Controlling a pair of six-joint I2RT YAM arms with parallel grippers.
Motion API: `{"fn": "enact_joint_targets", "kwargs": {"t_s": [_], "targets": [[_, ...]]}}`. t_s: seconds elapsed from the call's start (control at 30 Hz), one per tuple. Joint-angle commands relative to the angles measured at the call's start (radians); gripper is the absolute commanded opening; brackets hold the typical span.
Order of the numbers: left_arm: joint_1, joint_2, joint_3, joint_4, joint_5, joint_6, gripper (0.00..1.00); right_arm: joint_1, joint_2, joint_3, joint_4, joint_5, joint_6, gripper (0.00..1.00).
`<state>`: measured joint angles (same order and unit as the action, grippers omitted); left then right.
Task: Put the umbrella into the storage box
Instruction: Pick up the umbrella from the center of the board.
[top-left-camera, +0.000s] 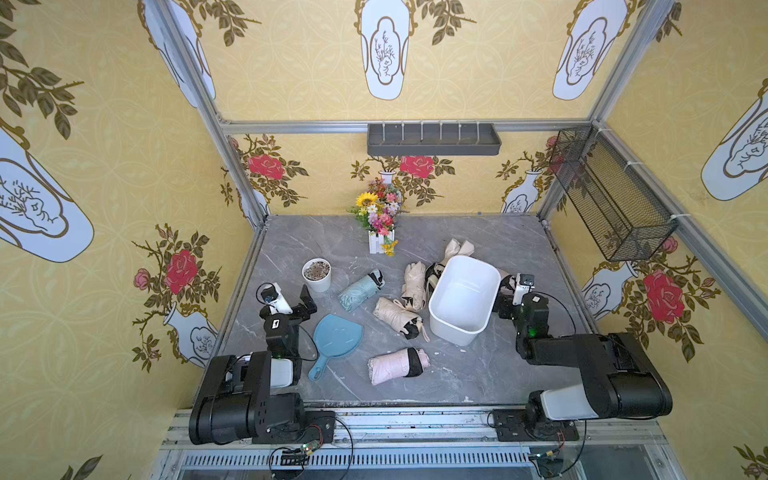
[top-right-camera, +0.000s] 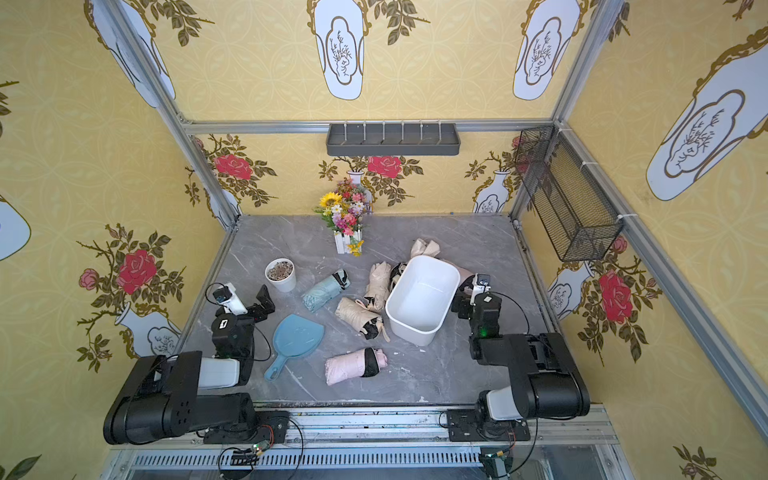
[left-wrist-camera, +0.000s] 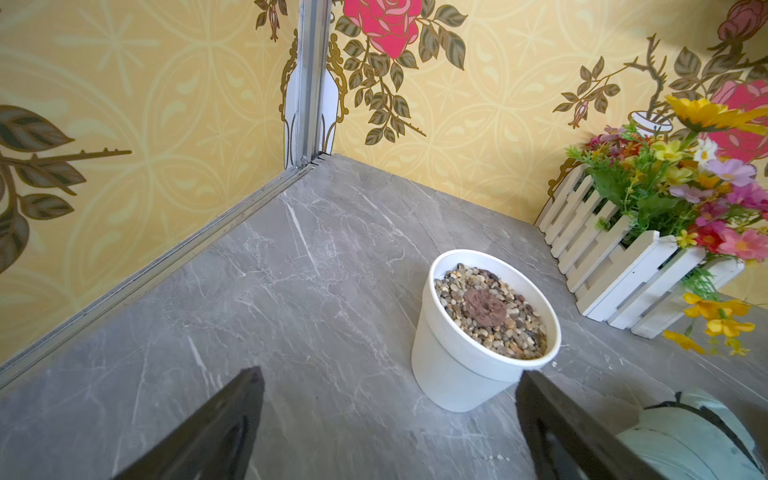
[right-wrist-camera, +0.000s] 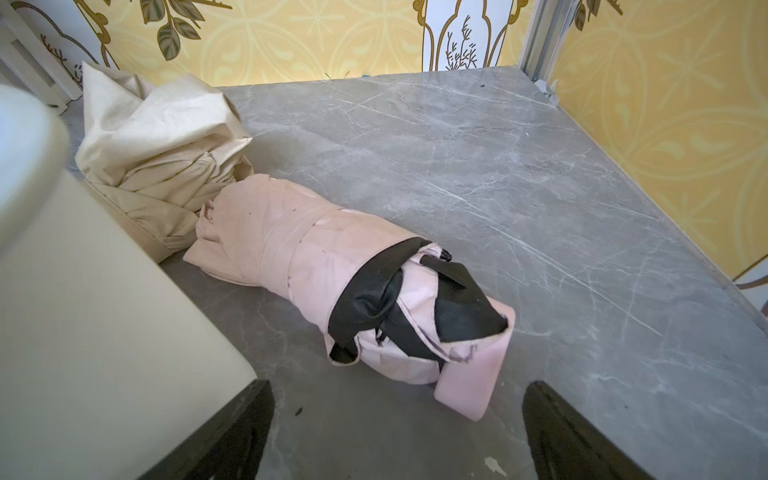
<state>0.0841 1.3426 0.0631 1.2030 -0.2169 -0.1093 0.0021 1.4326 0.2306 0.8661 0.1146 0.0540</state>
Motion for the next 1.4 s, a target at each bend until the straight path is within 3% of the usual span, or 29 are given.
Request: {"fn": "enact_joint_targets", "kwargs": {"t_s": [0.0,1.17,1.3,1.37], "targets": [[0.000,0.005,0.003,0.021,0.000,0.012,1.00,0.002,0.000,0.002,0.039,0.010,-0.005,0.97],[-0.008,0.002,0.004,0.021,-0.010,0.020,1.00,0.005,-0.004,-0.001,0.038,0.018,-0.006,0.97],[-0.021,-0.064,-0.007,-0.004,-0.072,0.023,1.00,0.006,-0.050,-0.023,0.048,0.073,0.024,0.97],[-0.023,-0.176,0.020,-0.160,-0.101,0.009,1.00,0.006,-0.144,-0.014,-0.059,0.073,0.014,0.98]]}}
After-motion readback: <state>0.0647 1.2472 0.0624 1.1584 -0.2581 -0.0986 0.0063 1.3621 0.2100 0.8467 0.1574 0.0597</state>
